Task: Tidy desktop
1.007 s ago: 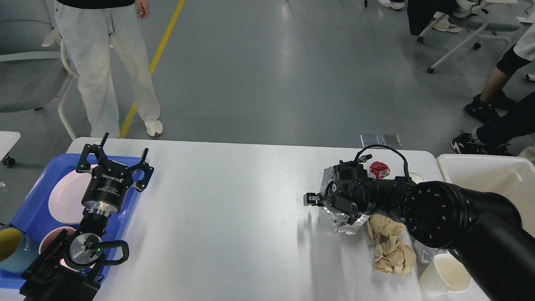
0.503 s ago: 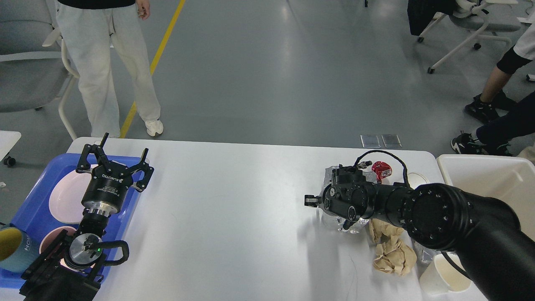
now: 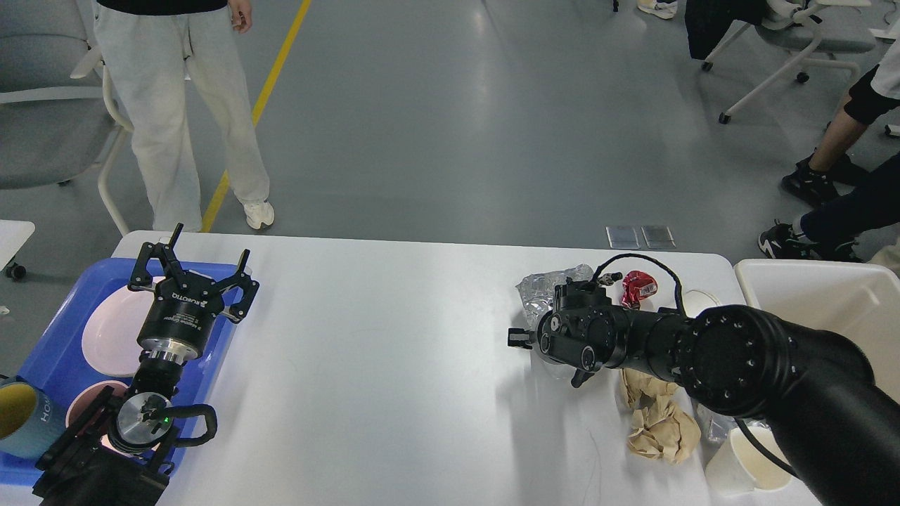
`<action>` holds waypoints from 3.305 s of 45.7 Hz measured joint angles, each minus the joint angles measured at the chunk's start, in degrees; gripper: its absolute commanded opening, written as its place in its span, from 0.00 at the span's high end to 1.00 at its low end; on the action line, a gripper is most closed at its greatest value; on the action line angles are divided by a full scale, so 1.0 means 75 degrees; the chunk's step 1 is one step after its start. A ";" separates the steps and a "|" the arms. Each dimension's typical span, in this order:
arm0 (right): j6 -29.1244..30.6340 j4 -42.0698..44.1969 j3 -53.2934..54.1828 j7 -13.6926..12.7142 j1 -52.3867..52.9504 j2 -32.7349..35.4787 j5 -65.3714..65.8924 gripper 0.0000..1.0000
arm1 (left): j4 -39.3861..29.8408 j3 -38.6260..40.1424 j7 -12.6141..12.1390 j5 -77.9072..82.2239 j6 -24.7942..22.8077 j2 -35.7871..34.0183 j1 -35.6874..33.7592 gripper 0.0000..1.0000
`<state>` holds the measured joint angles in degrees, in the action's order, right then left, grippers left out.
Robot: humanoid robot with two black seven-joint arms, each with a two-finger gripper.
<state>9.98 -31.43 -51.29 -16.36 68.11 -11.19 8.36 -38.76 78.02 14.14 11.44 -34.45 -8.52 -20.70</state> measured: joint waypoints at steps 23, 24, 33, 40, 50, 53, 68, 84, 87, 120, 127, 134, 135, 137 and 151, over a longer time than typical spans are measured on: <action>0.0394 -0.5363 -0.1150 0.0046 0.4960 0.1544 -0.0661 1.00 | 0.0000 0.0001 0.0000 0.0000 0.0000 0.0000 -0.0004 0.03; 0.0486 -0.5592 -0.1278 0.0062 0.5202 0.1608 -0.0664 1.00 | 0.0000 0.0000 0.0000 -0.0001 0.0000 0.0000 -0.0003 0.03; 0.2044 -0.7433 -0.2612 0.0368 0.7585 0.2419 -0.0669 1.00 | 0.0006 -0.0001 0.0000 -0.0001 0.0000 0.0000 0.0006 0.03; 0.2887 -0.8403 -0.4219 0.1723 0.9120 0.2765 -0.0666 1.00 | 0.0011 -0.0001 0.0000 -0.0002 0.0000 0.0000 0.0007 0.03; 0.3229 -0.8993 -0.6076 0.3245 0.9824 0.2456 -0.0612 1.00 | 0.0011 -0.0001 0.0001 -0.0002 0.0000 -0.0001 0.0007 0.03; 0.3210 -0.9028 -0.6237 0.3292 0.9854 0.2453 -0.0612 1.00 | 0.0011 0.0002 0.0007 -0.0002 0.0000 -0.0001 0.0007 0.03; 0.1777 -0.8293 -0.6831 0.3248 0.8813 0.4464 -0.0620 1.00 | 0.0009 0.0006 0.0013 -0.0002 0.0000 -0.0003 0.0007 0.03; 0.1185 -0.3801 -0.4901 0.3165 0.3964 0.7264 -0.0500 1.00 | 0.0004 0.0005 0.0013 -0.0002 0.0000 -0.0001 0.0007 0.03; 0.1075 -0.3023 -0.4075 0.3164 0.2826 0.7388 -0.0503 1.00 | 0.0002 0.0005 0.0013 -0.0002 0.0000 -0.0001 0.0007 0.03; -0.0841 0.3812 0.1125 0.2615 -0.5056 0.4598 -0.0614 1.00 | 0.0009 0.0003 0.0013 -0.0002 0.0000 0.0000 0.0006 0.03; -0.0986 0.3828 0.1164 0.2597 -0.5213 0.4478 -0.0613 1.00 | 0.0009 0.0003 0.0013 -0.0002 0.0000 0.0000 0.0007 0.03; -0.1001 0.3830 0.1176 0.2596 -0.5245 0.4379 -0.0613 1.00 | 0.0009 0.0004 0.0013 -0.0002 0.0000 0.0000 0.0007 0.03; -0.1004 0.3830 0.1177 0.2596 -0.5254 0.4364 -0.0613 1.00 | 0.0009 0.0004 0.0013 -0.0002 0.0000 0.0000 0.0007 0.03; -0.1011 0.3830 0.1178 0.2596 -0.5279 0.4339 -0.0616 1.00 | 0.0009 0.0004 0.0013 -0.0002 0.0000 0.0000 0.0006 0.03; -0.2579 0.3741 0.1178 0.2647 -0.5392 0.4244 -0.0610 0.00 | 0.0007 0.0004 0.0013 -0.0002 0.0000 0.0000 0.0006 0.03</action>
<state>-9.36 -3.37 -42.45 3.50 27.67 20.63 3.79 -38.70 78.05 14.24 11.43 -34.45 -8.52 -20.65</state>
